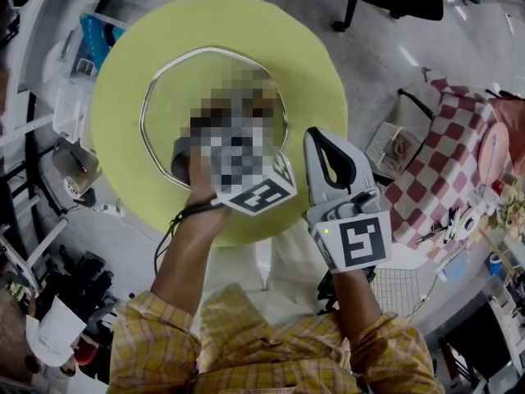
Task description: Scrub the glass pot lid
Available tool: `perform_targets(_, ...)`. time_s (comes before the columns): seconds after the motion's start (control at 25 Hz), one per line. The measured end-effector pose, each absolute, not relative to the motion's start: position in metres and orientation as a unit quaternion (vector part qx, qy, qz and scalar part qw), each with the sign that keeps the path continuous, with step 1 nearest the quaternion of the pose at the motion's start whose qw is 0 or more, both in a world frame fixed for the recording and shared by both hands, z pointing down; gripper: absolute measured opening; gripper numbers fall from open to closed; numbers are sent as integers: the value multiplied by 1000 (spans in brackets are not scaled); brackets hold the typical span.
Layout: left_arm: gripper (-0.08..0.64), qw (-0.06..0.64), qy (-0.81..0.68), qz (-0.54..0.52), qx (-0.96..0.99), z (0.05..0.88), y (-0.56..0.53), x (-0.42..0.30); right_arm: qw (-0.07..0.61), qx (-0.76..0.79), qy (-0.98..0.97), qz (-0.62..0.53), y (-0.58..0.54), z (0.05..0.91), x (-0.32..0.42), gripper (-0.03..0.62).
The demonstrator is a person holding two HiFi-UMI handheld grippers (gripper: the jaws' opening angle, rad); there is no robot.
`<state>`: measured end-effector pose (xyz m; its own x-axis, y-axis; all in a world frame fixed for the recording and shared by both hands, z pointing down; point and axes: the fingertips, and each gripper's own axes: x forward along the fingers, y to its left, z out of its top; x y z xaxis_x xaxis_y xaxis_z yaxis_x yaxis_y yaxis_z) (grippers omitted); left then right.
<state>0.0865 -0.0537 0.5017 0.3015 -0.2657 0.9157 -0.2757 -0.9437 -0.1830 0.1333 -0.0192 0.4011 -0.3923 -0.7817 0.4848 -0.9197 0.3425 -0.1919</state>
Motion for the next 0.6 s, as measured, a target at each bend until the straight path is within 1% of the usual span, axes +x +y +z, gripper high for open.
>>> perform_targets(0.2,97,3,-165,567,807,501,-37,86,151,530,-807,213,-19,397,132,-2)
perform_targets(0.44,97,1,-163,565,809,500,-23,85,164,526,-806,217,-14,395,130,-2)
perform_targets(0.6,97,-20,-163,564,809,500,-13,84,160,526,-807,216,-15,384,131,-2)
